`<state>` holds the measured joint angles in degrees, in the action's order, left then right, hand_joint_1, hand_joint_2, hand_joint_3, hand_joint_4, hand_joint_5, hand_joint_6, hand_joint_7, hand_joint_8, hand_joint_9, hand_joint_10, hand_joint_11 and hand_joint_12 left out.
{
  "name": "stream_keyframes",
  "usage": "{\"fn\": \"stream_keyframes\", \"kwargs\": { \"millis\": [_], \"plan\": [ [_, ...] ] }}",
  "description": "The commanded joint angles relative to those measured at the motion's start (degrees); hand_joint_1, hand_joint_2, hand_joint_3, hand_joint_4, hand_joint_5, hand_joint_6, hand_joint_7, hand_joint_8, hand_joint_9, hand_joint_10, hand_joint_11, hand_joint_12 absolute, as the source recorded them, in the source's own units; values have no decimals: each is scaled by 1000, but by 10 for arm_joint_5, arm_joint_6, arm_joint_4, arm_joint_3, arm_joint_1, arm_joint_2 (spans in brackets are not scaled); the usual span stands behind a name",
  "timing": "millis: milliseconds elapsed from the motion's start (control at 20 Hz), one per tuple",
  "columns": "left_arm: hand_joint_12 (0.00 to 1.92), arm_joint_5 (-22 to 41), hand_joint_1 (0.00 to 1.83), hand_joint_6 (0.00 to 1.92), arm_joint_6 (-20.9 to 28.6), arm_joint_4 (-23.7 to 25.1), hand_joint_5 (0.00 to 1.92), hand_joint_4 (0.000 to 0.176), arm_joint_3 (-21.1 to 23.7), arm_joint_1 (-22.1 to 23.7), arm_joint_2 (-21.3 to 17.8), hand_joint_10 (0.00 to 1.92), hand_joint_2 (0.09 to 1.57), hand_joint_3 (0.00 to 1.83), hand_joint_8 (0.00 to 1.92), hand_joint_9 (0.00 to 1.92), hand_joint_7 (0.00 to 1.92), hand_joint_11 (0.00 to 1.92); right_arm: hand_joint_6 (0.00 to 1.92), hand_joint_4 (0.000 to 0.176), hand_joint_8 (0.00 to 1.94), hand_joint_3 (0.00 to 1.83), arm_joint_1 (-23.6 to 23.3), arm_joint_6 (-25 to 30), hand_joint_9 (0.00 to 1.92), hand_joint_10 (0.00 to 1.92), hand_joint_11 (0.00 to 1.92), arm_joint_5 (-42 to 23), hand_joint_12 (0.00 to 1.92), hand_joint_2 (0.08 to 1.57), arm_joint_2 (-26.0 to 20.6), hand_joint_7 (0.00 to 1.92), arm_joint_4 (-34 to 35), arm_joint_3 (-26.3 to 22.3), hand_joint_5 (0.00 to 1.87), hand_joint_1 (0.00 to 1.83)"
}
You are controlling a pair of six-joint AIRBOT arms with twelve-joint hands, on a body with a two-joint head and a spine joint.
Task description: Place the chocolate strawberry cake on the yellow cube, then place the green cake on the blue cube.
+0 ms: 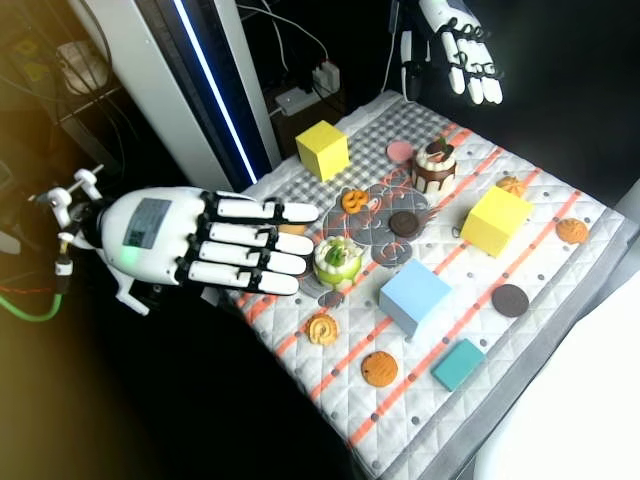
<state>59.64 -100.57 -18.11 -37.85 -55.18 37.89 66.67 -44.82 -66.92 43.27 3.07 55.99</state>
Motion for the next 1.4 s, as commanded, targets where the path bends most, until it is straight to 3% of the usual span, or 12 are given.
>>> {"fn": "stream_keyframes", "kwargs": {
  "millis": [0,250,300,350,450,500,600,650,750,950,1250,1350],
  "plan": [
    [282,68,0,5,3,6,465,0,-3,2,0,33,1104,18,5,197,276,0,7,64,0,12,-3,2,245,11,200,-69,284,1210,0,245,11,2,404,219],
    [253,67,5,0,3,-3,379,40,-11,5,5,0,1158,8,0,158,213,0,0,64,1,1,-2,2,267,1,267,-68,178,1218,2,247,11,3,399,216],
    [211,65,130,0,3,-6,351,79,-19,13,12,0,1096,0,0,143,201,0,3,58,2,0,-2,2,269,2,270,-67,176,1215,2,249,11,3,405,213],
    [473,61,339,3,3,-10,306,92,-29,25,19,11,1012,0,2,172,194,0,5,49,1,0,-1,2,266,0,268,-66,173,1215,2,248,11,3,411,212],
    [549,34,640,0,3,-23,237,85,-58,55,43,1,928,0,0,134,135,0,3,46,1,2,-1,2,271,2,282,-66,168,1224,2,250,11,3,412,240],
    [463,22,804,0,3,-25,193,130,-66,62,48,0,856,0,0,95,113,0,2,44,2,1,-1,2,274,2,286,-66,161,1224,2,253,11,3,413,260],
    [563,-17,904,1,3,-25,203,166,-86,84,65,7,746,0,2,151,159,0,2,50,0,0,-1,2,267,0,279,-66,149,1221,2,248,11,3,414,268],
    [605,-36,924,4,2,-25,224,142,-96,94,72,8,728,0,3,177,174,0,4,46,3,0,0,2,274,3,291,-66,152,1218,2,254,11,3,421,267],
    [797,-70,906,2,2,-25,237,153,-112,108,83,11,743,2,5,252,227,0,3,45,2,0,2,3,281,5,310,-66,153,1213,2,253,11,3,421,249],
    [1096,-132,897,13,-9,-24,384,64,-144,143,107,30,791,2,19,432,452,0,3,34,1,3,5,5,295,7,332,-66,151,1227,3,252,11,3,427,260],
    [1044,-213,837,1,-118,-25,422,98,-162,193,139,6,847,6,1,454,494,0,1,21,0,0,8,7,282,0,322,-66,120,1225,4,247,11,3,421,260],
    [1027,-222,841,7,-137,-26,452,57,-161,200,141,1,863,5,0,423,467,2,2,24,1,1,9,8,282,1,320,-66,115,1228,4,250,11,3,424,262]
  ]
}}
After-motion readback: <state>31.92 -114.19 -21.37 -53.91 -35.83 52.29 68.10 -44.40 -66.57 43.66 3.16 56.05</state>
